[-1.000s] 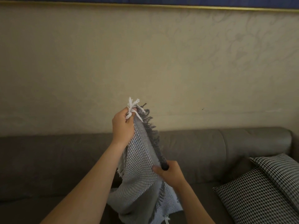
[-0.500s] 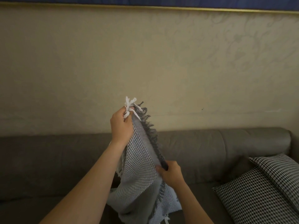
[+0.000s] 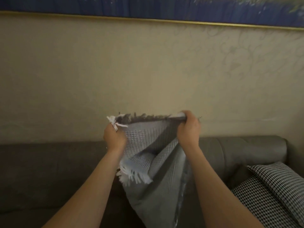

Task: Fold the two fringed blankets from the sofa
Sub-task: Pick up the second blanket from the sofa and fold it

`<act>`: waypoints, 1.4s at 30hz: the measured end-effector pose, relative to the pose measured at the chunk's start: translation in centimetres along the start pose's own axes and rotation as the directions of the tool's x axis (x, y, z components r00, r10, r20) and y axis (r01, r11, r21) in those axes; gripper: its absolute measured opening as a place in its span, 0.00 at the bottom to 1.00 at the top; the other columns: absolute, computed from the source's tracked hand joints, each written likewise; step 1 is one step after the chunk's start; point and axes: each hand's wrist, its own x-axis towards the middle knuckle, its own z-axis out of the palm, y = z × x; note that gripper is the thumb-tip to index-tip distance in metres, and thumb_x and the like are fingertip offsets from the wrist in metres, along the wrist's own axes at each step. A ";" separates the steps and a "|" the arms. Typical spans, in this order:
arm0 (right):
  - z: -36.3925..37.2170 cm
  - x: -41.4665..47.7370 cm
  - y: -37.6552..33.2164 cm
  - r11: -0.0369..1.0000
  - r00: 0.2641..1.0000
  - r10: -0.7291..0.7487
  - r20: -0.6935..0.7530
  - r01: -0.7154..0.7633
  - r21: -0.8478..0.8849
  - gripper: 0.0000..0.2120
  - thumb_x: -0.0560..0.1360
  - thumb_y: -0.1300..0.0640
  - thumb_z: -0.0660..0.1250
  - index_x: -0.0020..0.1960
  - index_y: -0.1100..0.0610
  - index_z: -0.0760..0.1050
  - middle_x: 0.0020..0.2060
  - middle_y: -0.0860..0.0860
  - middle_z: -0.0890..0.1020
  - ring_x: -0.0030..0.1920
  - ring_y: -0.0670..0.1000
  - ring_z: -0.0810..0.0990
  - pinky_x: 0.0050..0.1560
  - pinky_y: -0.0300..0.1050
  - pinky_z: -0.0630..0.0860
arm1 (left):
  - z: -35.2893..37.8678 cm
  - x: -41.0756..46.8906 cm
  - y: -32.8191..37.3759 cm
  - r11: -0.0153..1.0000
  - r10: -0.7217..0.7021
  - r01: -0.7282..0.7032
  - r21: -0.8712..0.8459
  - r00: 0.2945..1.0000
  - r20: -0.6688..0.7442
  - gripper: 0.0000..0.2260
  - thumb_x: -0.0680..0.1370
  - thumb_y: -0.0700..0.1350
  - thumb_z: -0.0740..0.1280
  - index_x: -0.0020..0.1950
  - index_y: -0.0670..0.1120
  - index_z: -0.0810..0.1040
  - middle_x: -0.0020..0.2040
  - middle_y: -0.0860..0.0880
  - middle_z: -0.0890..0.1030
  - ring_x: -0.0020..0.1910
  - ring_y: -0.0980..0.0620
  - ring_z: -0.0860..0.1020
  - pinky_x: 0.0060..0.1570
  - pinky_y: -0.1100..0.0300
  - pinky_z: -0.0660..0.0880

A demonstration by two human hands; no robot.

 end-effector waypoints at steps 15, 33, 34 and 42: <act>0.2 -1.7 -4.1 0.954 0.887 -0.240 0.394 0.290 -0.071 0.22 0.79 0.62 0.66 0.30 0.51 0.63 0.24 0.47 0.68 0.26 0.51 0.67 0.30 0.48 0.62 | -3.3 -0.4 5.6 0.926 0.369 -0.377 -0.003 0.909 -0.194 0.20 0.80 0.34 0.58 0.72 0.38 0.74 0.69 0.37 0.80 0.69 0.38 0.78 0.69 0.51 0.71; 2.9 -10.1 -2.2 0.992 0.858 -0.107 0.503 0.126 -0.004 0.21 0.77 0.56 0.67 0.27 0.52 0.64 0.21 0.48 0.65 0.24 0.48 0.60 0.30 0.46 0.59 | -7.8 -4.3 -6.6 0.807 0.042 -0.146 0.572 0.981 0.192 0.11 0.81 0.49 0.68 0.62 0.51 0.84 0.84 0.45 0.56 0.78 0.33 0.58 0.77 0.36 0.57; 3.0 -10.5 -2.5 0.990 0.852 -0.116 0.511 0.139 -0.008 0.21 0.77 0.55 0.67 0.28 0.52 0.66 0.22 0.48 0.67 0.24 0.48 0.62 0.29 0.46 0.59 | -7.9 -4.5 -6.4 0.819 0.108 -0.258 0.512 0.947 0.303 0.14 0.81 0.48 0.68 0.66 0.53 0.83 0.85 0.46 0.56 0.82 0.36 0.56 0.80 0.36 0.55; 3.7 -12.0 -4.0 0.963 0.798 -0.144 0.585 0.250 -0.104 0.09 0.72 0.51 0.66 0.37 0.52 0.81 0.28 0.50 0.77 0.31 0.52 0.76 0.28 0.48 0.70 | -7.2 -6.4 -3.1 0.918 0.258 -0.394 0.045 0.680 0.686 0.13 0.73 0.40 0.71 0.52 0.56 0.83 0.46 0.57 0.86 0.46 0.57 0.83 0.46 0.56 0.79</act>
